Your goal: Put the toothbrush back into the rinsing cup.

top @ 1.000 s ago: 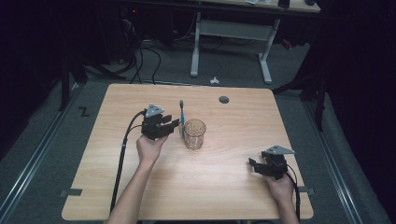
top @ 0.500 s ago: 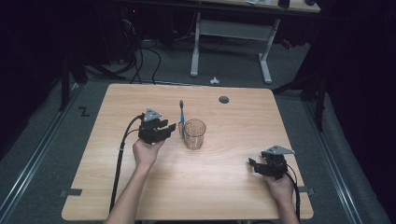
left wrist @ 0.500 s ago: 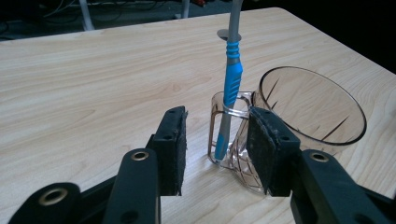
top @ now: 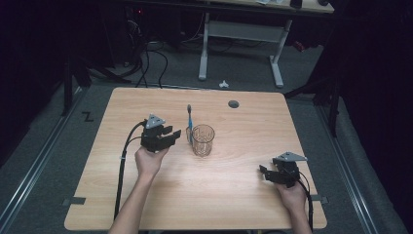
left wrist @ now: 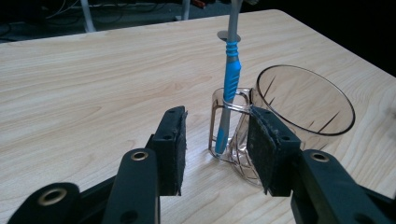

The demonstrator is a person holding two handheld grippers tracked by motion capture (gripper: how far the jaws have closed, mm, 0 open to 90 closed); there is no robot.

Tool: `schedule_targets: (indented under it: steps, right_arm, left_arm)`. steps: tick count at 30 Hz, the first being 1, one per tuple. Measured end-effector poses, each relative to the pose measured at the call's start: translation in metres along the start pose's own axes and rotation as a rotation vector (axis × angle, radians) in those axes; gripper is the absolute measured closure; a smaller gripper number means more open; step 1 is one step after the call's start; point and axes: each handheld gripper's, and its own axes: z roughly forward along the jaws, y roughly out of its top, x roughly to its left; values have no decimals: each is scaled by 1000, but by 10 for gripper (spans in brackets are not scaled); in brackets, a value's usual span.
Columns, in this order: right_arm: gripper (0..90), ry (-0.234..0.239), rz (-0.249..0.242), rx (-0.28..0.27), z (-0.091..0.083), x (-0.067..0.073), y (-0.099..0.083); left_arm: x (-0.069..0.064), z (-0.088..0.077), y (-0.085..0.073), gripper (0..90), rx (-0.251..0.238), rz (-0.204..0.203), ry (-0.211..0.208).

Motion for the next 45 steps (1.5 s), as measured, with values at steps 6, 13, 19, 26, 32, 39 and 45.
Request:
schedule_targets:
  steps: [6,13,19,26,32,39,45]
  right_arm:
    - [335,0,0,0,0,0,0]
    - [335,0,0,0,0,0,0]
    - [336,0,-1,0,0,0,0]
    - [336,0,-1,0,0,0,0]
    - [336,0,-3,-1,0,0,0]
    - [336,0,0,0,0,0,0]
    - [336,0,-3,-1,0,0,0]
  left_arm:
    - [-1,1,-8,573,23,13,9]
    - [1,-7,-18,573,12,-16,3]
    - [0,-14,-26,576,-3,-32,-7]
    - [0,-17,-35,575,2,-50,-6]
    - [-1,-18,-40,574,5,-52,-4]
    - [-6,-23,-50,571,2,-57,-8]
    - [-5,-27,-57,568,1,-79,-7]
